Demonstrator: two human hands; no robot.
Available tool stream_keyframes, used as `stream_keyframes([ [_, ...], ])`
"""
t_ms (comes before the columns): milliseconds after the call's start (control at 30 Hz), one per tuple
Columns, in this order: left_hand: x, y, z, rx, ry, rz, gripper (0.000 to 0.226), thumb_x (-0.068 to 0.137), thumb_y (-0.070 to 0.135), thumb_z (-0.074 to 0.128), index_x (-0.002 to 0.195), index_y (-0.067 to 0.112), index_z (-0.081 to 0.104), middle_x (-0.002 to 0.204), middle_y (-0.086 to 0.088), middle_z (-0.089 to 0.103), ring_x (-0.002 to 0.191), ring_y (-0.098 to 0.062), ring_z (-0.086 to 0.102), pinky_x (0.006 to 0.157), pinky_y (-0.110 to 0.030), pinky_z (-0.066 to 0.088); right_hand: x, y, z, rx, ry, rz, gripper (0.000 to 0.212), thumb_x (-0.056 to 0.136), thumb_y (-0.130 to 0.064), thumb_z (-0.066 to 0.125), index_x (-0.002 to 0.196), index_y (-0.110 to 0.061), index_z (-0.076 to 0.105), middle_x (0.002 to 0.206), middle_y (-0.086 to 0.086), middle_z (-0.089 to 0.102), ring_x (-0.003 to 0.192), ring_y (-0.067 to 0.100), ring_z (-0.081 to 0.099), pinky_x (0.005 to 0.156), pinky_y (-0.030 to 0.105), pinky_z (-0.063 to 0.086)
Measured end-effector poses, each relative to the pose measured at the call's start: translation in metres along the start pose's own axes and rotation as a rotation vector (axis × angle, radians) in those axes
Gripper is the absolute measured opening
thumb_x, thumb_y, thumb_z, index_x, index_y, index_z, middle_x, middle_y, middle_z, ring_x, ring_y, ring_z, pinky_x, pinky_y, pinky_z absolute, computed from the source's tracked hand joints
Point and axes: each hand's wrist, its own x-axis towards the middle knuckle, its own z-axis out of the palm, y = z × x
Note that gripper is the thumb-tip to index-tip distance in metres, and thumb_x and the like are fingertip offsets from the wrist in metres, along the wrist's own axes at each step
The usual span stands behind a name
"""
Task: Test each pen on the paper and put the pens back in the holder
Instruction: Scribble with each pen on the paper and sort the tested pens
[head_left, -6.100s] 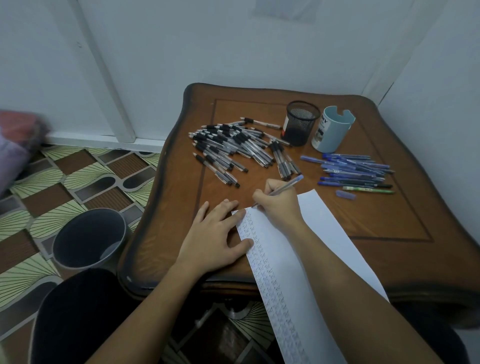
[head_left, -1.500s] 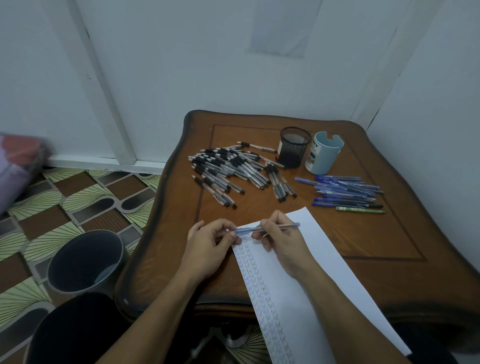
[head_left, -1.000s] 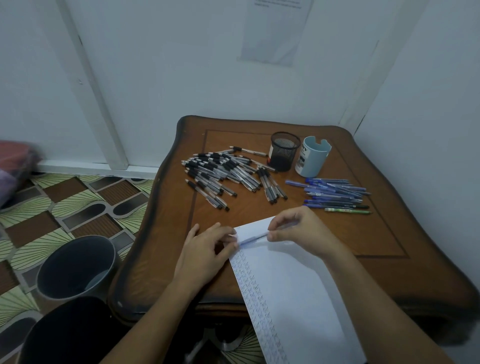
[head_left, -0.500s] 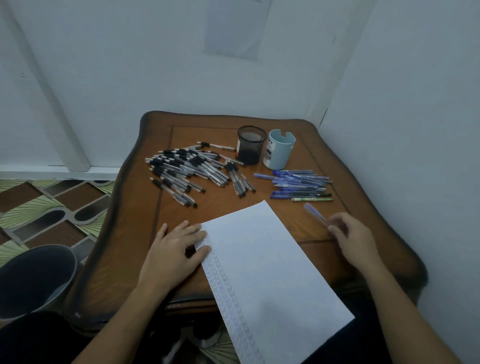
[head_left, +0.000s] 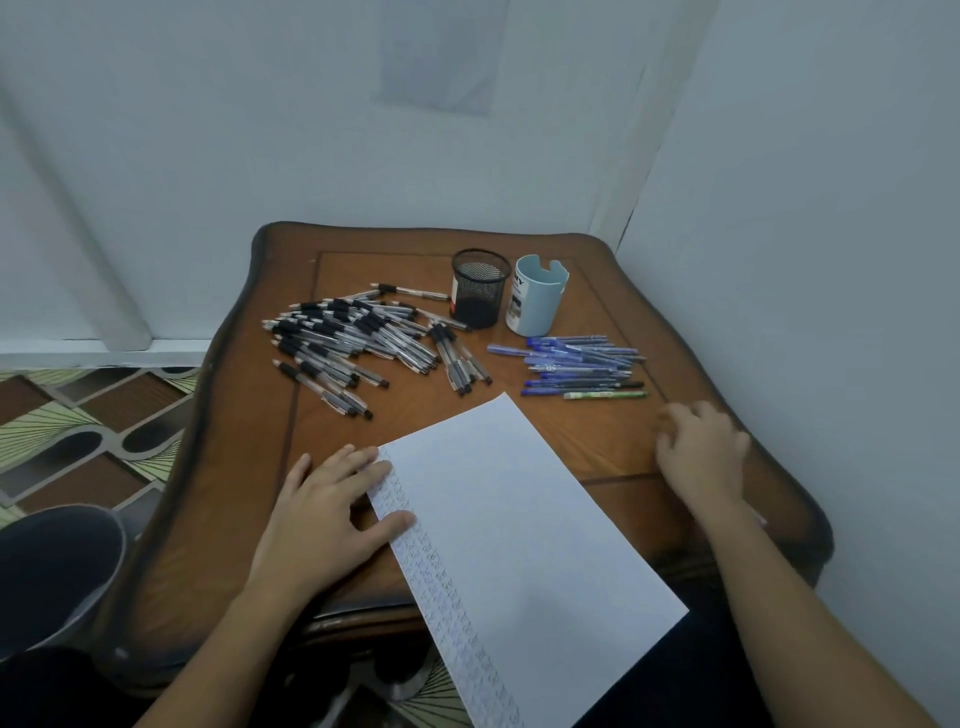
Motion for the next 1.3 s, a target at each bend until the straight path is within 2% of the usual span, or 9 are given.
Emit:
stream_keyframes([
  [200,0.0,0.001,-0.002,0.01,-0.022,0.003,0.093,0.069,0.092,0.02,0.134,0.035,0.054,0.146,0.016,0.042,0.14,-0.004,0.028,0.116,-0.038,0.004,0.048,-0.045,0.029,0.053,-0.101,-0.098,0.026,0.1,-0.017,0.051,0.117,-0.024,0.069,0.123,0.01,0.059,0.115,0.029,0.051,0.095,0.042,0.032],
  [567,0.0,0.002,-0.005,0.016,-0.039,-0.015,0.087,0.071,0.089,0.023,0.136,0.037,0.05,0.148,0.019,0.038,0.141,-0.002,0.024,0.115,-0.033,-0.004,0.052,-0.035,0.034,-0.056,-0.011,-0.325,0.017,0.105,-0.023,0.041,0.103,-0.017,0.057,0.113,0.008,0.064,0.105,0.027,0.053,0.084,0.037,0.029],
  [700,0.001,0.002,-0.004,-0.003,-0.02,-0.014,0.094,0.069,0.092,0.016,0.134,0.036,0.053,0.146,0.018,0.041,0.14,-0.003,0.027,0.115,-0.036,0.0,0.042,-0.063,0.015,0.311,-0.044,-0.25,0.01,0.105,-0.021,0.04,0.105,-0.016,0.05,0.104,0.006,0.066,0.092,0.024,0.061,0.084,0.036,0.04],
  [767,0.001,0.002,-0.005,-0.004,-0.028,-0.013,0.095,0.069,0.093,0.015,0.135,0.036,0.052,0.147,0.017,0.04,0.14,-0.003,0.026,0.115,-0.036,0.0,0.029,-0.089,0.005,0.626,-0.146,-0.134,0.009,0.103,-0.026,0.049,0.105,-0.018,0.05,0.103,-0.004,0.063,0.09,0.016,0.062,0.07,0.029,0.048],
  [833,0.001,0.003,-0.006,0.004,-0.051,-0.016,0.095,0.069,0.092,0.015,0.137,0.037,0.049,0.149,0.018,0.038,0.141,-0.003,0.023,0.115,-0.036,-0.004,0.014,-0.117,-0.001,0.873,-0.218,-0.038,0.021,0.101,-0.036,0.05,0.095,-0.018,0.056,0.091,-0.007,0.064,0.085,0.014,0.063,0.065,0.024,0.048],
  [967,0.002,0.006,-0.01,0.003,-0.076,-0.032,0.096,0.067,0.093,0.015,0.139,0.038,0.046,0.15,0.019,0.034,0.143,-0.002,0.02,0.115,-0.035,-0.006,-0.016,-0.17,0.003,1.274,-0.412,0.053,0.052,0.106,-0.045,0.025,0.086,-0.014,0.063,0.084,0.004,0.064,0.075,0.012,0.06,0.067,0.024,0.046],
  [1067,0.001,0.006,-0.011,0.02,-0.077,-0.032,0.088,0.069,0.088,0.023,0.139,0.039,0.045,0.15,0.02,0.033,0.143,-0.001,0.018,0.114,-0.033,-0.006,-0.029,-0.195,0.018,1.368,-0.54,0.06,0.038,0.107,-0.036,0.034,0.093,-0.012,0.059,0.067,0.004,0.063,0.061,0.014,0.057,0.051,0.022,0.042],
  [1167,0.0,0.007,-0.011,-0.001,-0.06,-0.034,0.081,0.072,0.083,0.028,0.137,0.038,0.049,0.149,0.019,0.036,0.142,-0.001,0.02,0.114,-0.033,-0.005,-0.035,-0.21,0.03,1.399,-0.651,0.054,0.015,0.101,-0.018,0.053,0.09,-0.012,0.06,0.076,0.008,0.072,0.072,0.02,0.065,0.05,0.024,0.042],
  [1300,0.0,0.005,-0.01,-0.004,-0.052,-0.032,0.079,0.073,0.083,0.031,0.136,0.038,0.049,0.149,0.02,0.037,0.142,0.0,0.019,0.115,-0.033,-0.005,-0.038,-0.222,0.04,1.227,-0.559,-0.095,0.031,0.095,-0.029,0.065,0.071,-0.015,0.05,0.063,0.003,0.061,0.064,0.012,0.061,0.066,0.029,0.05],
])
